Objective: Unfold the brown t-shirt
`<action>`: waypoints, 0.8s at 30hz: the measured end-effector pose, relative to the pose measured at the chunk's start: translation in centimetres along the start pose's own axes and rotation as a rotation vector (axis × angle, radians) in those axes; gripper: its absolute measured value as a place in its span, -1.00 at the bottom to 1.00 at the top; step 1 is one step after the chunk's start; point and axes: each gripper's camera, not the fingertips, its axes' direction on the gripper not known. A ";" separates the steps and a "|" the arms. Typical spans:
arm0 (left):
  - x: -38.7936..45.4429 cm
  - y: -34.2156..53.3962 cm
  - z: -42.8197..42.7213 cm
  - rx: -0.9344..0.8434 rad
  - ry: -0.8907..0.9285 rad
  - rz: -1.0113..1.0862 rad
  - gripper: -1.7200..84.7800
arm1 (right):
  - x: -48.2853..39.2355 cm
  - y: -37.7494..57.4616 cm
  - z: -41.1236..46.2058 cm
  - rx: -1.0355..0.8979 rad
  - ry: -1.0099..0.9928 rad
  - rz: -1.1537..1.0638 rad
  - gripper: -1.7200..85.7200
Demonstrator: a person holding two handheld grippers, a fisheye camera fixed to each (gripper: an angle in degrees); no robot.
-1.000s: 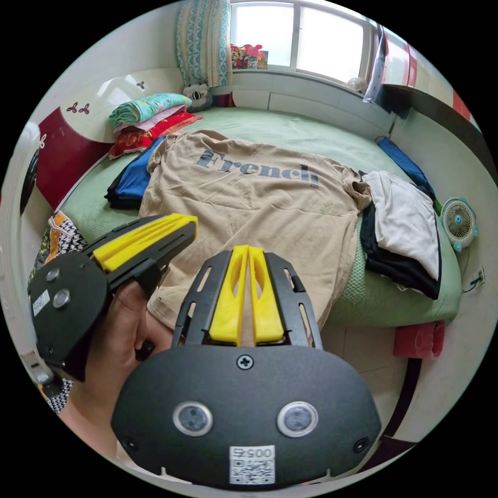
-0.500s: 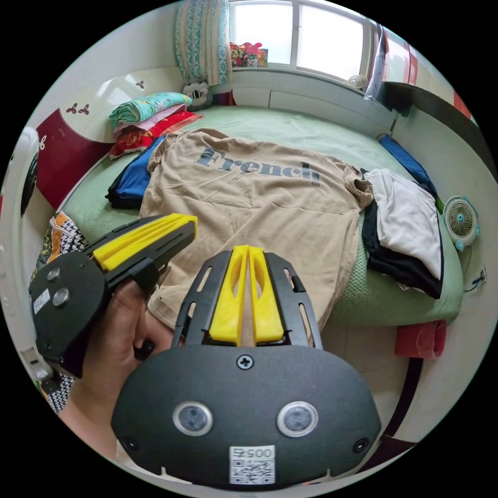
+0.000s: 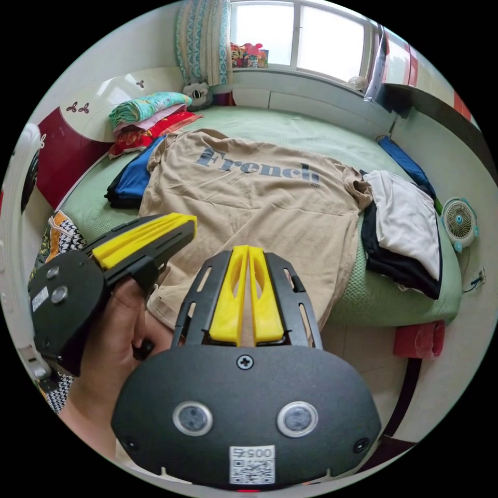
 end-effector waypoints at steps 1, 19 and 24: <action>-0.1 0.0 0.0 0.002 0.000 -0.001 -0.97 | -0.1 -0.1 0.1 0.001 0.002 -0.003 -0.98; -6.1 0.1 -0.2 0.050 -0.001 -0.042 -0.97 | -0.9 -3.3 2.5 0.001 0.044 -0.021 -0.98; -10.3 0.4 -0.4 0.069 0.018 -0.116 -0.97 | 0.2 -4.6 3.4 -0.004 0.003 0.015 -0.98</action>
